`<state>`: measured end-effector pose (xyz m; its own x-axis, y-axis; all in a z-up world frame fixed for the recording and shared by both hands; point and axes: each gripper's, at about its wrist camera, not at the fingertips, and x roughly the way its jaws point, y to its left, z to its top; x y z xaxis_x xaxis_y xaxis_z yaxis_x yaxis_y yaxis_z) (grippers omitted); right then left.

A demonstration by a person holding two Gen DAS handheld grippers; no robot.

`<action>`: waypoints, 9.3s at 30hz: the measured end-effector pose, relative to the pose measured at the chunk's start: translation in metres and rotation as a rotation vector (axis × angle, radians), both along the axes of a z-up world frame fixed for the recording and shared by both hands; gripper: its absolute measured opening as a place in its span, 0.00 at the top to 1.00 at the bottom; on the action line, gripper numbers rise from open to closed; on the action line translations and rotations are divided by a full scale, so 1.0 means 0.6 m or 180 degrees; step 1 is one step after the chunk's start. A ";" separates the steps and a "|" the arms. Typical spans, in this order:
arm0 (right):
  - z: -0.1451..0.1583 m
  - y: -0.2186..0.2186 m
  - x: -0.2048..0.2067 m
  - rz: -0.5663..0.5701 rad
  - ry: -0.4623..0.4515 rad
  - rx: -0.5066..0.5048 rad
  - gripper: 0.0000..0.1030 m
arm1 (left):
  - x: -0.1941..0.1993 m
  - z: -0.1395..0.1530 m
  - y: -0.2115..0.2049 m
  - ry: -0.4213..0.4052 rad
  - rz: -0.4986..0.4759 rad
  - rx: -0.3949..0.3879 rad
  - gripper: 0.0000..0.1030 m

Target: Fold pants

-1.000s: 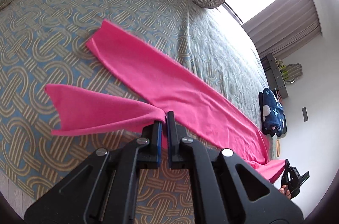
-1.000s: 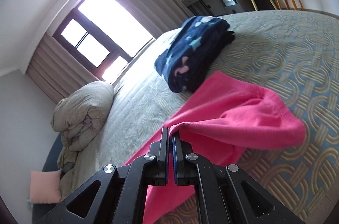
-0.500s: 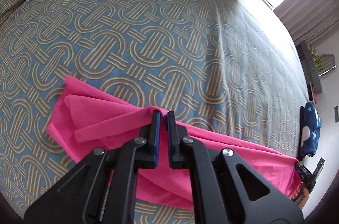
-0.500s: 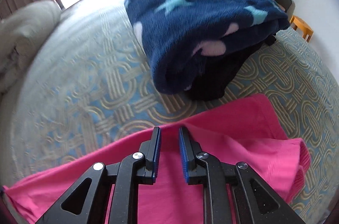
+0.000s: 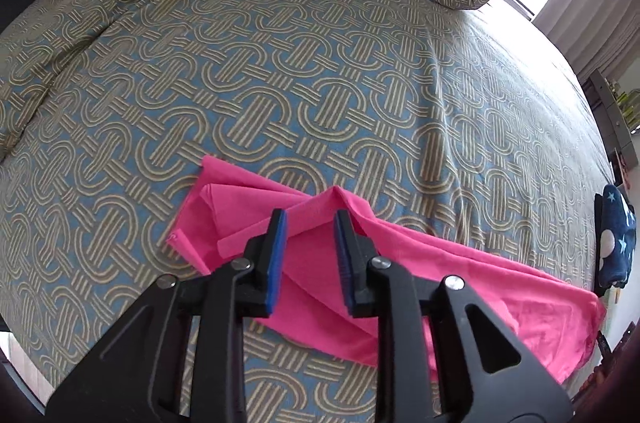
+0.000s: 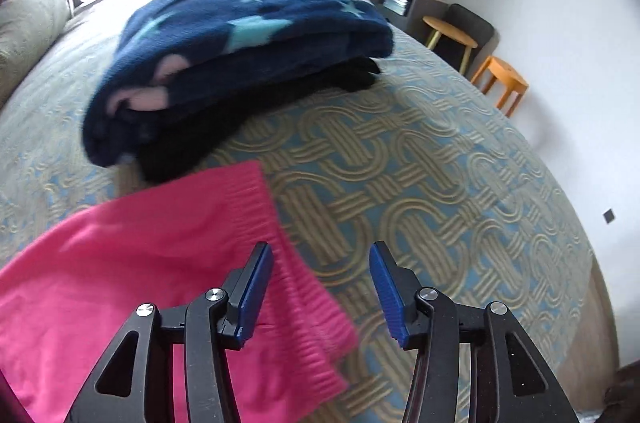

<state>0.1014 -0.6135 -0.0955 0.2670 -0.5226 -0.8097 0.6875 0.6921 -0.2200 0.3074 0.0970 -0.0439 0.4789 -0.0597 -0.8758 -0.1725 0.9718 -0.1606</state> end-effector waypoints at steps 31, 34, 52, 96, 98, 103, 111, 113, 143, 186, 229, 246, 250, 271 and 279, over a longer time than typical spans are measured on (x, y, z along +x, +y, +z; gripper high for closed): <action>0.029 0.798 0.001 0.3640 -0.0470 0.0171 0.50 | -0.073 -0.100 0.076 -0.0106 -0.0534 0.0524 0.49; 0.018 0.874 0.040 0.3914 -0.0421 0.0079 0.50 | -0.060 -0.105 0.076 -0.0244 -0.0715 0.0459 0.49; -0.049 1.015 0.192 0.4168 -0.0095 0.0185 0.50 | 0.050 -0.025 0.102 -0.0183 -0.1163 0.0283 0.96; -0.093 1.014 0.188 0.4229 0.0066 -0.0048 0.76 | -0.009 -0.144 0.162 0.0373 -0.0169 -0.1362 0.88; -0.093 1.007 0.196 0.4197 0.0022 0.0105 0.95 | -0.003 -0.137 0.166 0.0307 -0.0145 -0.1361 0.95; -0.067 0.986 0.200 0.4109 -0.0224 0.0398 0.96 | -0.004 -0.091 0.164 -0.0041 -0.0196 -0.1325 0.95; -0.034 0.987 0.173 0.4364 -0.0275 0.0550 0.92 | -0.035 -0.048 0.184 -0.0354 -0.0189 -0.0791 0.95; -0.053 0.992 0.173 0.4370 -0.0041 0.0603 0.89 | -0.035 -0.079 0.197 -0.0183 -0.0129 -0.0646 0.95; -0.048 0.677 0.093 0.2263 -0.0364 0.1123 0.62 | -0.033 -0.161 0.179 0.0021 0.0560 -0.1022 0.90; -0.117 0.779 0.167 0.2419 -0.0549 0.3467 0.90 | -0.064 -0.007 0.103 -0.0562 0.0042 -0.0733 0.90; -0.098 0.599 0.256 0.1934 -0.0572 0.3677 0.52 | -0.189 -0.103 -0.226 -0.0019 -0.1865 -0.0044 0.72; -0.029 0.641 0.269 0.2201 -0.0808 0.3085 0.94 | -0.160 -0.131 -0.123 -0.0107 -0.1414 0.0485 0.51; 0.007 0.658 0.265 0.2374 -0.0904 0.2980 0.94 | -0.145 -0.139 -0.128 -0.0084 -0.1322 0.0440 0.51; -0.011 0.560 0.211 0.2210 -0.0785 0.2628 0.70 | -0.130 -0.139 -0.131 -0.0056 -0.1240 0.0443 0.51; -0.098 0.557 0.243 0.2080 -0.0647 0.3303 0.63 | -0.128 -0.142 -0.127 -0.0013 -0.1242 0.0386 0.51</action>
<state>0.2474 -0.2794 -0.1542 0.4051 0.6175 -0.6742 0.1063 0.7006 0.7056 0.2308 0.0208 -0.1290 0.4441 -0.1341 -0.8859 0.2133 0.9761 -0.0408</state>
